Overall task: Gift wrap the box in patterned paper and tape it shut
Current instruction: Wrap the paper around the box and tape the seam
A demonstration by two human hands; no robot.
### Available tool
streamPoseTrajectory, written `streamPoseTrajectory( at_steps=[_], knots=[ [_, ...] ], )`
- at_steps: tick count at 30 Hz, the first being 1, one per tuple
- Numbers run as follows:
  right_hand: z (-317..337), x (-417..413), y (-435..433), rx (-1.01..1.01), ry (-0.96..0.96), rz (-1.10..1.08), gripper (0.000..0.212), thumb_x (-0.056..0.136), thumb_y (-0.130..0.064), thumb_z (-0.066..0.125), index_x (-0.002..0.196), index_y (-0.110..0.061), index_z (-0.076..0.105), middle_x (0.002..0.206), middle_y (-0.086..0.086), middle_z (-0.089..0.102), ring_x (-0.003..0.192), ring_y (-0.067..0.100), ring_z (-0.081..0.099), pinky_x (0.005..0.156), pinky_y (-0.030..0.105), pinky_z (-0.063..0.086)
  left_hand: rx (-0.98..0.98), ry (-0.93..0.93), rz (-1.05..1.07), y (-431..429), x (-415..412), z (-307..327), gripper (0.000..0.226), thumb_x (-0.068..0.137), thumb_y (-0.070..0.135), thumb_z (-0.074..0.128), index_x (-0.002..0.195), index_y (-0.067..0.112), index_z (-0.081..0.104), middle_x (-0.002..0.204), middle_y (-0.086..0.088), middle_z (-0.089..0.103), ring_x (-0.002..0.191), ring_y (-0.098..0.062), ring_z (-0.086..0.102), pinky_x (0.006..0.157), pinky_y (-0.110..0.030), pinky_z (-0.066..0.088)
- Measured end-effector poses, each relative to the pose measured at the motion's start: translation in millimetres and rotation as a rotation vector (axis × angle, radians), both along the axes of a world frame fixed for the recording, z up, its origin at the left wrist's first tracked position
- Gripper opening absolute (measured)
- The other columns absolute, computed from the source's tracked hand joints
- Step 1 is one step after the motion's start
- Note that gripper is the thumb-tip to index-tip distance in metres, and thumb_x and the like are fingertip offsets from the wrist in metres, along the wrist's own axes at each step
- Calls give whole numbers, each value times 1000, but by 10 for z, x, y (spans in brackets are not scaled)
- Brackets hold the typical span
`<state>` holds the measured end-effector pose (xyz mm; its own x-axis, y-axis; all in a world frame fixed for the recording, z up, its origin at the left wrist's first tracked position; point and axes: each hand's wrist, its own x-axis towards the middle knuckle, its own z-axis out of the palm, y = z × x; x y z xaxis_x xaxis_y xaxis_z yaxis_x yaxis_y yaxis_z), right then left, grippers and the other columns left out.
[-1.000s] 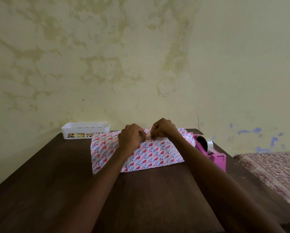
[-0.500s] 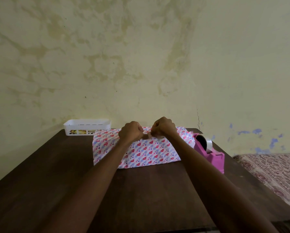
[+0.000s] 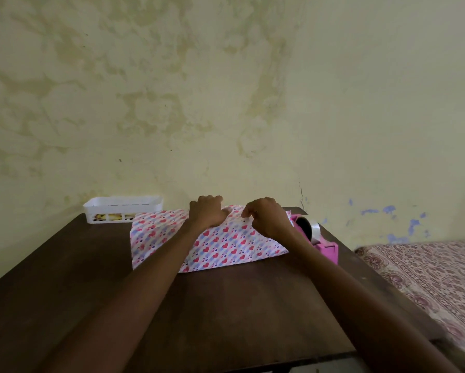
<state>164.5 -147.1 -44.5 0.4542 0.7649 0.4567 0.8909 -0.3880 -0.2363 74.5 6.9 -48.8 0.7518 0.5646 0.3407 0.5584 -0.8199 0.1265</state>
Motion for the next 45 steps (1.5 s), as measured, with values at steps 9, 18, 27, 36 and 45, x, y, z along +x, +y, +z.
streamPoseTrajectory(
  at_steps=[9,18,27,36,45],
  knots=[
    [-198,197,-251,21,-103,13,26,94,-15,59,115,-25,70,118,-1,70,108,23,61,90,44,52,-256,286,-114,148,12,3,64,95,62,32,149,28,27,159,1,20,145,-26,21,116,-58,5],
    [1,253,-304,-40,245,36,12,89,-17,69,96,-12,77,97,-1,74,71,4,58,57,13,41,-560,401,-229,-2,-131,261,110,61,94,39,147,28,26,154,0,30,135,-28,38,113,-48,30],
    [-96,329,-376,110,340,-130,9,88,-16,67,85,-19,74,88,-4,72,85,16,66,82,42,56,-440,367,-138,-34,-55,143,100,71,77,57,149,29,19,157,-3,21,136,-30,34,110,-49,33],
    [-451,660,-1327,324,277,-650,20,87,-15,50,74,-12,65,79,9,67,72,27,61,66,39,56,126,-170,-475,-678,145,-8,39,88,44,61,119,21,61,128,-2,59,124,-20,48,105,-35,34],
    [-289,893,-1461,150,1035,-451,39,100,-38,51,104,0,59,97,15,61,78,22,58,69,29,51,401,-56,-523,-1640,610,-365,49,87,59,53,114,20,66,123,-1,62,123,-20,46,114,-47,21]
  ],
)
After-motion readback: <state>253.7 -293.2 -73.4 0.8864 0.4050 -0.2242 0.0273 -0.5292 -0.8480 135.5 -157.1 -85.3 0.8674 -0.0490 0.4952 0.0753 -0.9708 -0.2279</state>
